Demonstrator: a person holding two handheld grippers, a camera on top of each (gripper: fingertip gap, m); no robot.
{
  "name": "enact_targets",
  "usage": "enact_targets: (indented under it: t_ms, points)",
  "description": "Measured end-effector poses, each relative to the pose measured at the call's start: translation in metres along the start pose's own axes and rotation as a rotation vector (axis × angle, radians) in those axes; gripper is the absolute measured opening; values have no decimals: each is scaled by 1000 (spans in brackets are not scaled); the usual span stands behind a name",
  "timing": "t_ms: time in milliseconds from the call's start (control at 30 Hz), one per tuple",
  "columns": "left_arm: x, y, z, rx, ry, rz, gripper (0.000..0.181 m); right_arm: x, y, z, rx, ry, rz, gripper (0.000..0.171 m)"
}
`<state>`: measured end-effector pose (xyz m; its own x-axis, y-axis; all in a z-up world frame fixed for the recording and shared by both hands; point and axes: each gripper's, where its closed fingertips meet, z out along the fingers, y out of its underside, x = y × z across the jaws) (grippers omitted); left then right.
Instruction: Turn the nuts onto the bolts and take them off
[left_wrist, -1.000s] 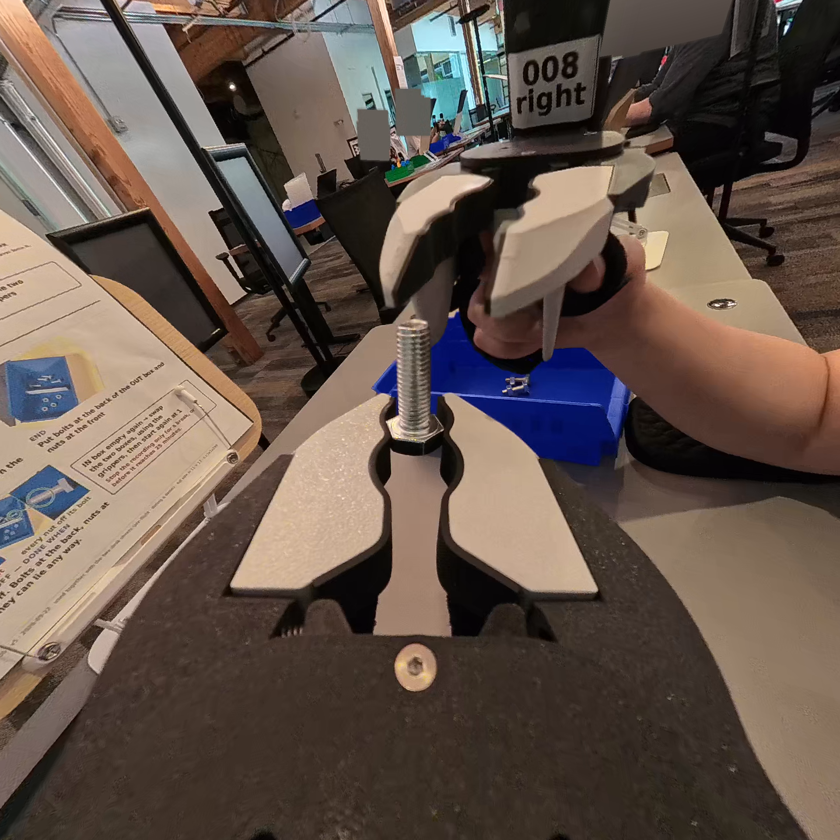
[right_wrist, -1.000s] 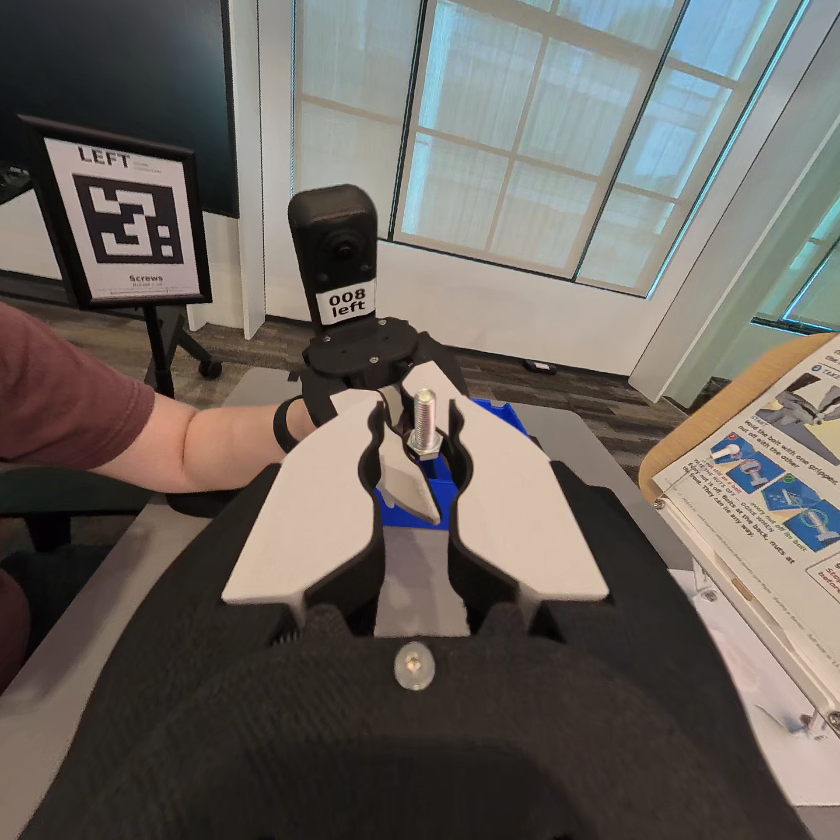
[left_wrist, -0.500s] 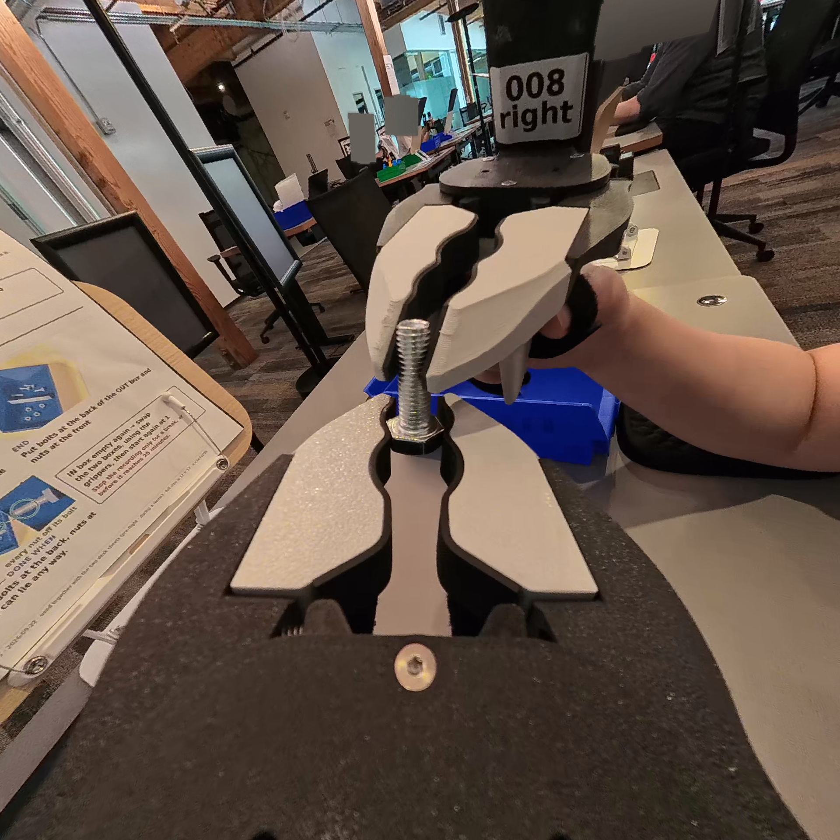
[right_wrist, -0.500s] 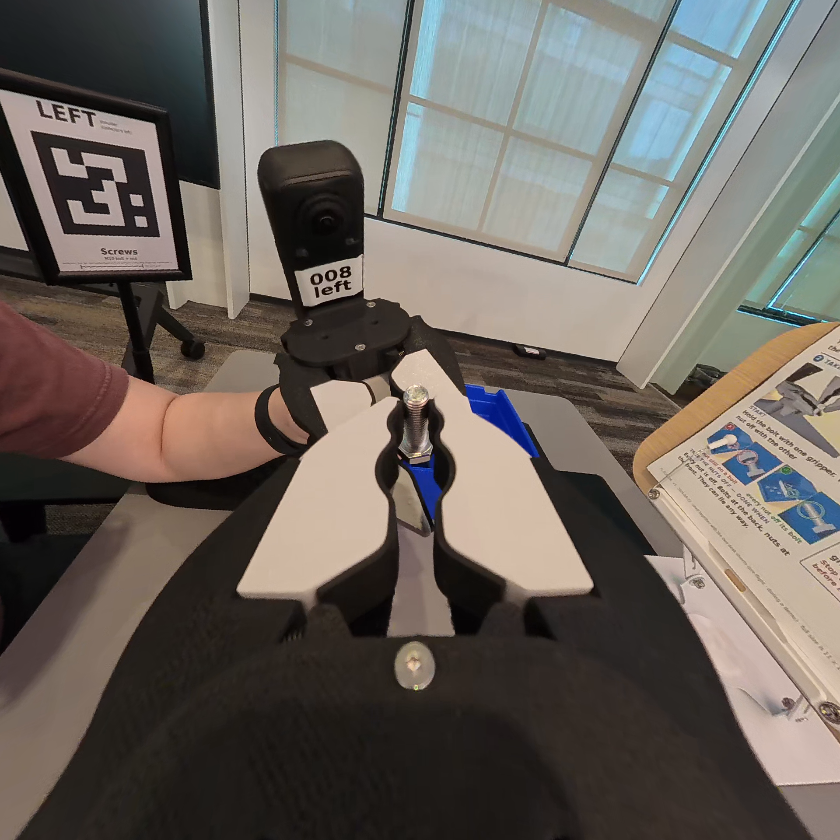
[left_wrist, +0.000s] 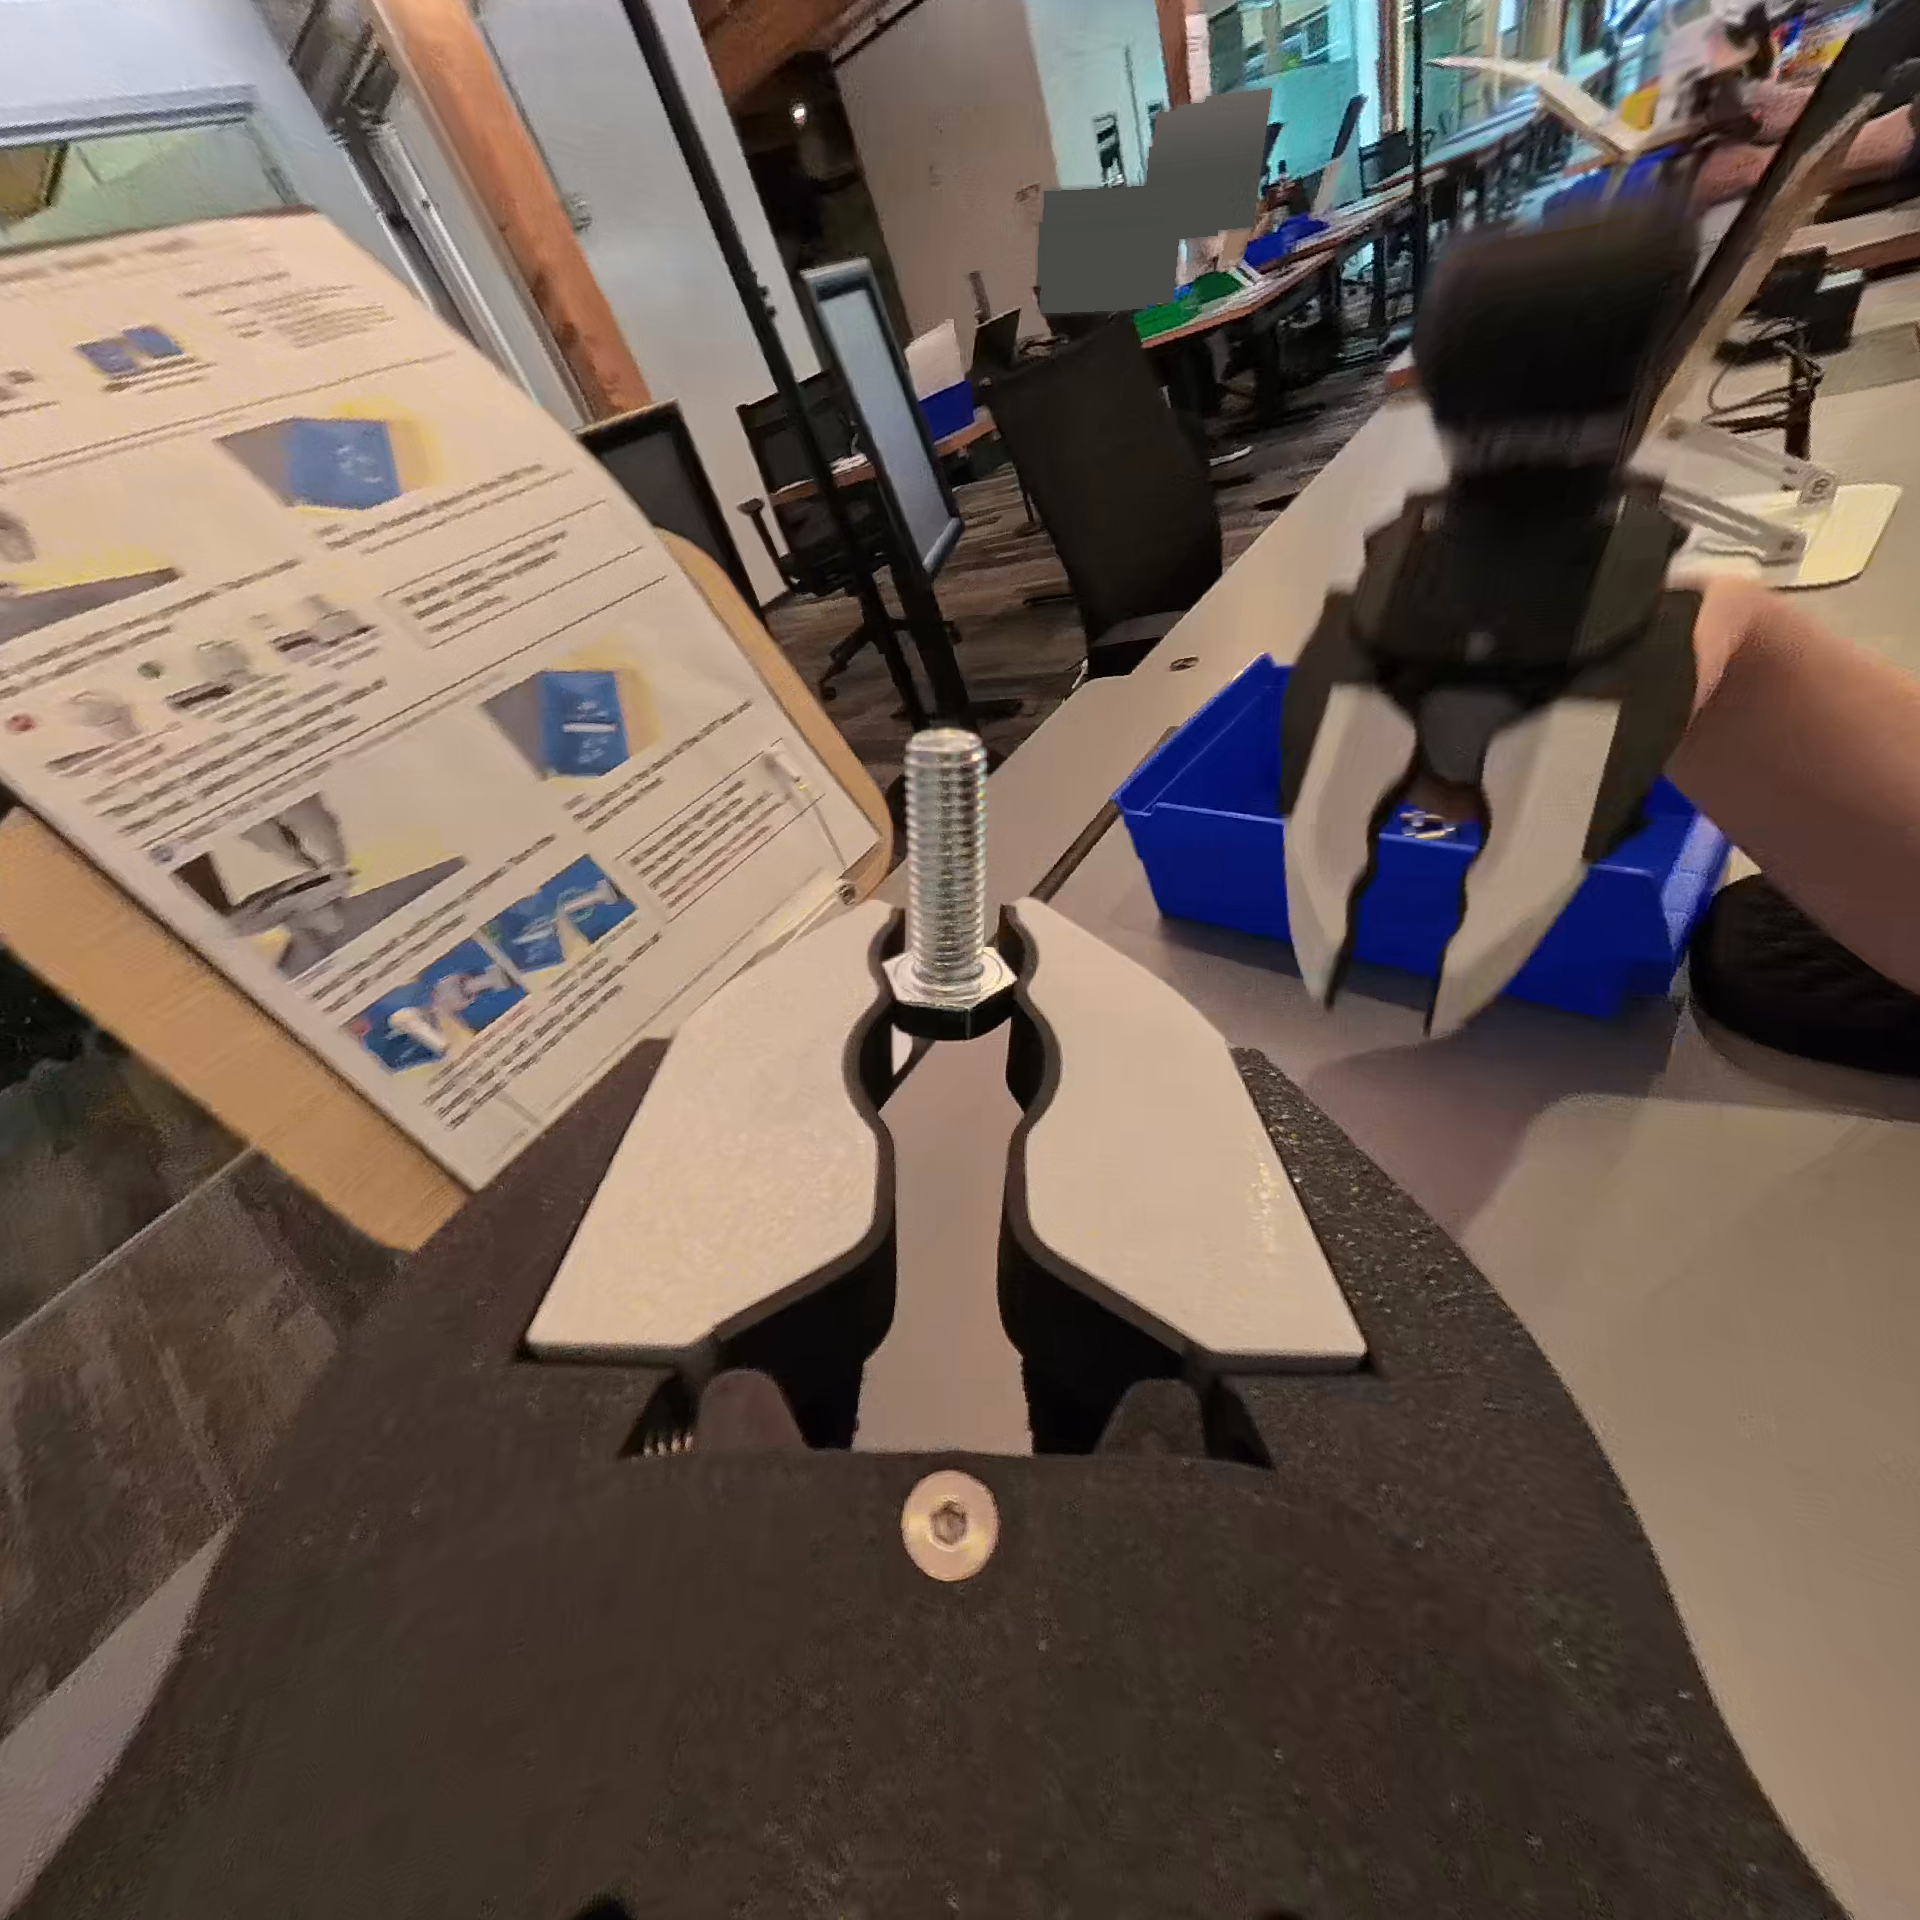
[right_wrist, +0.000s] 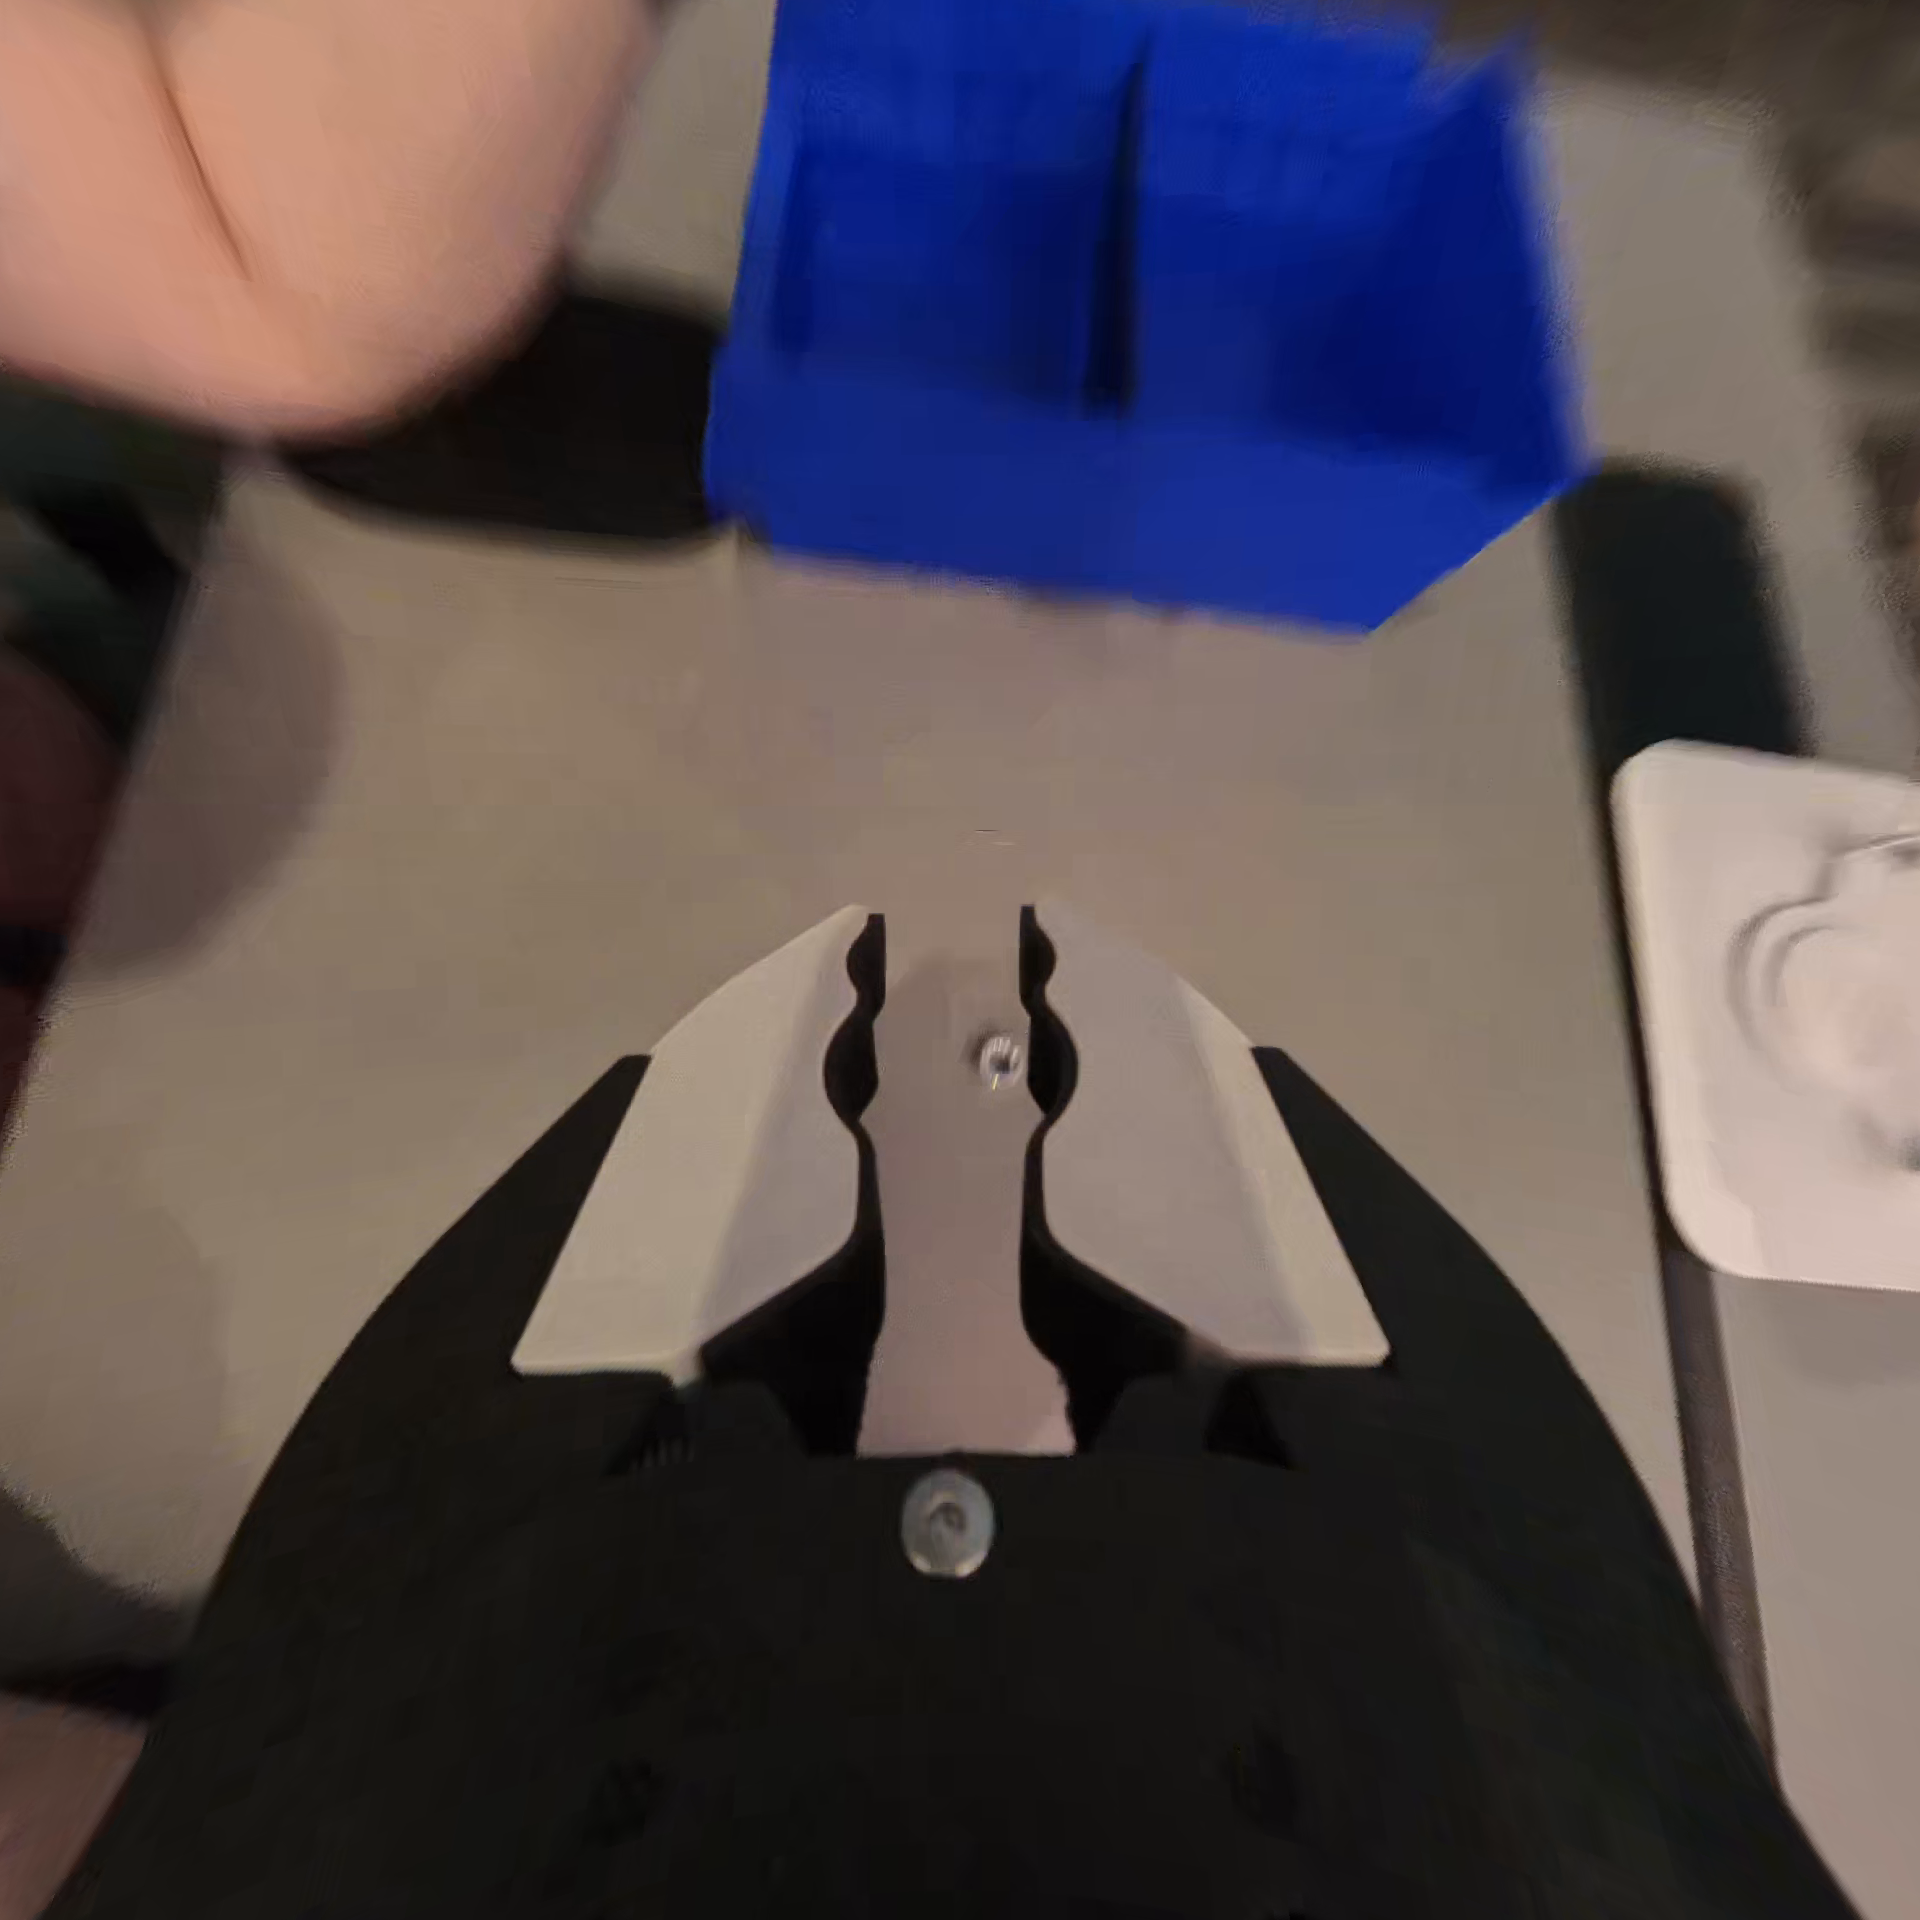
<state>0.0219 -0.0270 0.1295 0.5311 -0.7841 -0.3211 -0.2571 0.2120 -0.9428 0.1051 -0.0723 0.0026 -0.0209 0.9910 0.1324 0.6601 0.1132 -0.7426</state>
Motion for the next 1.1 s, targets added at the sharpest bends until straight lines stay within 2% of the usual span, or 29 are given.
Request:
enact_targets:
  t_ms: [100,200,400,833,933,1100]
  points:
    - [-23,-1,-26,4,-57,-20,17,-9,49,47,-289,-81,-32,26]
    - [-38,-1,-47,6,-99,-35,17,1,77,76,-459,-35,49,26]
    - [-51,-6,-63,37,-140,-81,17,18,117,93,-684,96,262,31]
    - [-37,-1,-46,-3,-71,-72,17,14,137,101,-735,65,425,25]
    - [-33,1,-41,-13,-56,-75,17,13,138,100,-743,45,402,18]
    - [-25,8,-25,-39,-27,-69,17,17,121,91,-646,24,404,18]
